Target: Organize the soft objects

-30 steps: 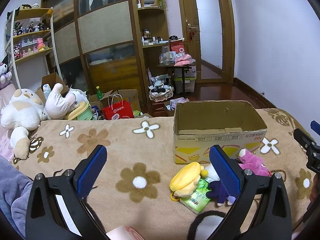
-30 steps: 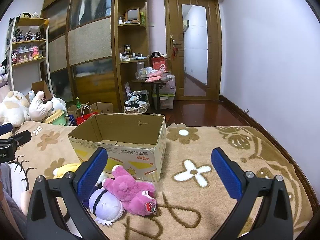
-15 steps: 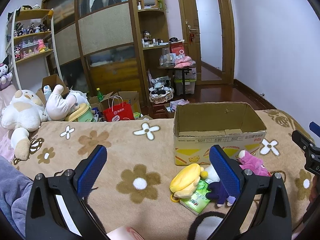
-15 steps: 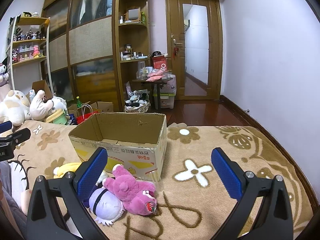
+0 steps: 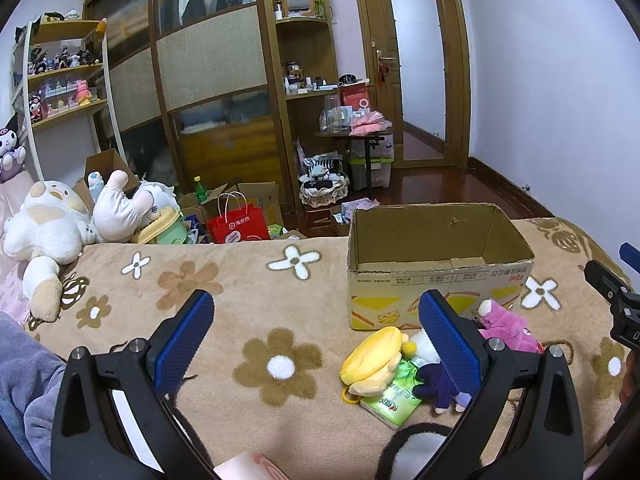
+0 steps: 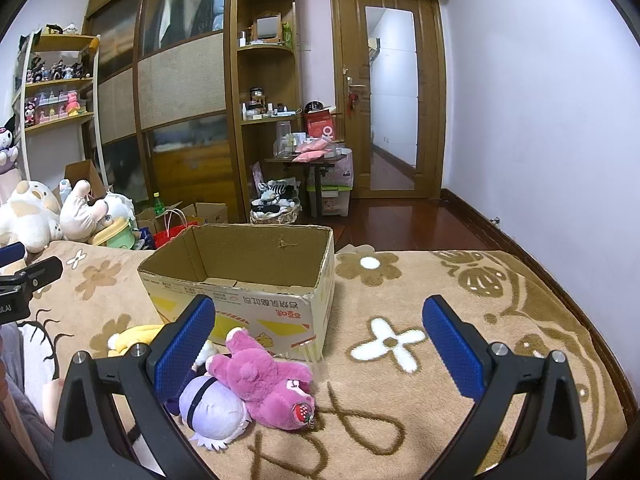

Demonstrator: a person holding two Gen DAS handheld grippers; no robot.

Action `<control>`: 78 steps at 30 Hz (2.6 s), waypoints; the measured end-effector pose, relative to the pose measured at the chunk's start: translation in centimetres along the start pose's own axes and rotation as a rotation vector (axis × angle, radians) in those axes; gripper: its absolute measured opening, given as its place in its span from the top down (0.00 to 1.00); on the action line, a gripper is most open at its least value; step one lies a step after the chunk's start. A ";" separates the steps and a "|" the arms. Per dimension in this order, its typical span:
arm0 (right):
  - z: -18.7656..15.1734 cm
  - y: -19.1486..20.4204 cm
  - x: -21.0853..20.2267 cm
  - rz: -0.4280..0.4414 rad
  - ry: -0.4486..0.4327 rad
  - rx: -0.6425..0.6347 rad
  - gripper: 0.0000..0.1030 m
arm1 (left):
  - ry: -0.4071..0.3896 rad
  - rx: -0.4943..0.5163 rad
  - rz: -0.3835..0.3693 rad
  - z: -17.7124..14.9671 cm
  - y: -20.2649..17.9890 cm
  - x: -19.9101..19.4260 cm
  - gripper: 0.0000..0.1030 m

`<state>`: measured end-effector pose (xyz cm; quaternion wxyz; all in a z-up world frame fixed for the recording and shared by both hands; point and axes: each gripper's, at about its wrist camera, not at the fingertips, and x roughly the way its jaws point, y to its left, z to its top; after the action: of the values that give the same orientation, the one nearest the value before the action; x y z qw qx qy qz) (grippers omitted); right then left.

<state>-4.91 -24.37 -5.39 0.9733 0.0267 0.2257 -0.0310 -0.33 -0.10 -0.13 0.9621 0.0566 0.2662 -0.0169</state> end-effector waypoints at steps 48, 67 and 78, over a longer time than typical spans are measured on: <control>-0.1 0.8 1.3 0.033 0.024 0.017 0.00 | 0.088 0.047 -0.007 1.0 -1.0 2.9 0.02; -2.3 2.5 9.4 0.057 0.217 -0.039 0.00 | 0.309 0.151 -0.076 0.2 -3.3 11.2 0.02; -4.7 2.4 11.4 0.083 0.335 0.008 0.00 | 0.518 0.160 -0.108 -3.0 -4.3 14.3 0.02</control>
<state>3.44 -22.19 -14.57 0.9224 0.0447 0.3834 0.0132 10.16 -4.02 -10.43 0.8521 0.1204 0.5039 -0.0739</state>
